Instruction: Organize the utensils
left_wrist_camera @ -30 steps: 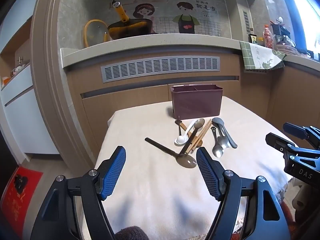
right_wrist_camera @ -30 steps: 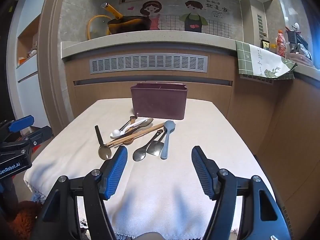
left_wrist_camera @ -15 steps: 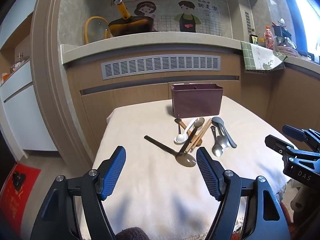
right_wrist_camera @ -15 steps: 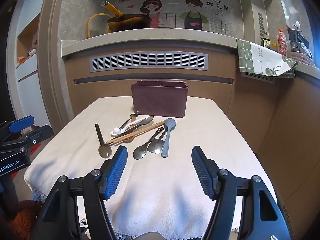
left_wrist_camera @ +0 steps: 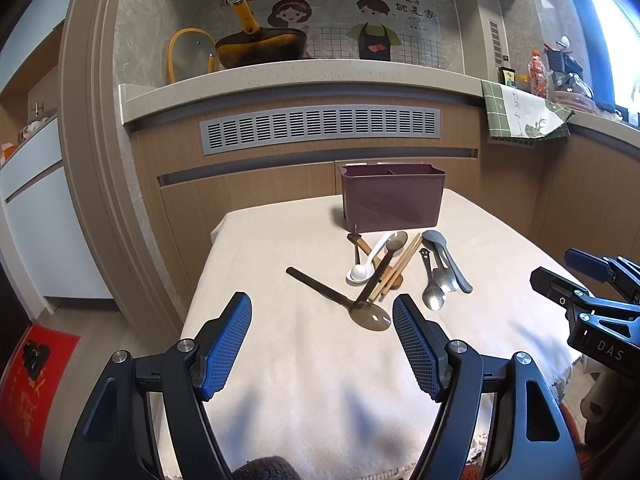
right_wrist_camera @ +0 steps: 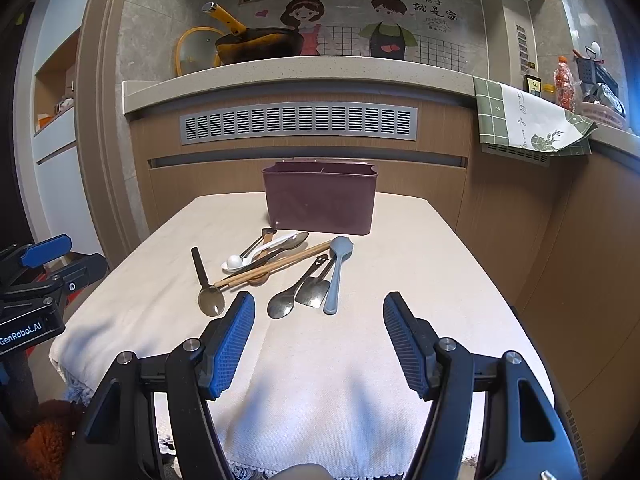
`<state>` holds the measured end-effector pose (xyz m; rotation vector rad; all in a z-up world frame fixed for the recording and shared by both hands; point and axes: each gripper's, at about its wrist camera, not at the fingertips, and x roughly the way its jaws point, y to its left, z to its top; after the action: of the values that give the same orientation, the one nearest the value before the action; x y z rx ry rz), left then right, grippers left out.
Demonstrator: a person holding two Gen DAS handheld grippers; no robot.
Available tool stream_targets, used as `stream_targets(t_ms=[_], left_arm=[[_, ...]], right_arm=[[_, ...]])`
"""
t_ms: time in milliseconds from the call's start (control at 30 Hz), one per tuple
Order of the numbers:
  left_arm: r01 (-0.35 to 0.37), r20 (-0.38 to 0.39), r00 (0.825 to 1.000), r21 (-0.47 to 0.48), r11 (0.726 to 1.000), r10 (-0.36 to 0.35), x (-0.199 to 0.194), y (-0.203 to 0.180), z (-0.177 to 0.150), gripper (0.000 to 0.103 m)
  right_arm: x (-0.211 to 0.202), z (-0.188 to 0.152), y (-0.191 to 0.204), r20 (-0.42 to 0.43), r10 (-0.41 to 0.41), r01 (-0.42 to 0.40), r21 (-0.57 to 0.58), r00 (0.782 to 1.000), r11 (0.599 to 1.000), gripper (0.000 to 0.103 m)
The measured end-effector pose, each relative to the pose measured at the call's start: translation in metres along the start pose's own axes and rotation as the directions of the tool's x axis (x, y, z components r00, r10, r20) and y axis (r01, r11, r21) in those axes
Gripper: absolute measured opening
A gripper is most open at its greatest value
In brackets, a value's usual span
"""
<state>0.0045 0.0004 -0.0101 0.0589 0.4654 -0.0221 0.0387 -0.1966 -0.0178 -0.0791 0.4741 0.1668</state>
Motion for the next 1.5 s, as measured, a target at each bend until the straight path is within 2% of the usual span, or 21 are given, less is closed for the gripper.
stream_targets(t_ms=[1500], left_arm=[[0.007,-0.018,1.000,-0.001,1.000,-0.007,0.0052,-0.0032,0.0009,0.073]], right_arm=[[0.0014,-0.0004,-0.0048,-0.016,0.003,-0.003,0.016,1.000,1.000,0.064]])
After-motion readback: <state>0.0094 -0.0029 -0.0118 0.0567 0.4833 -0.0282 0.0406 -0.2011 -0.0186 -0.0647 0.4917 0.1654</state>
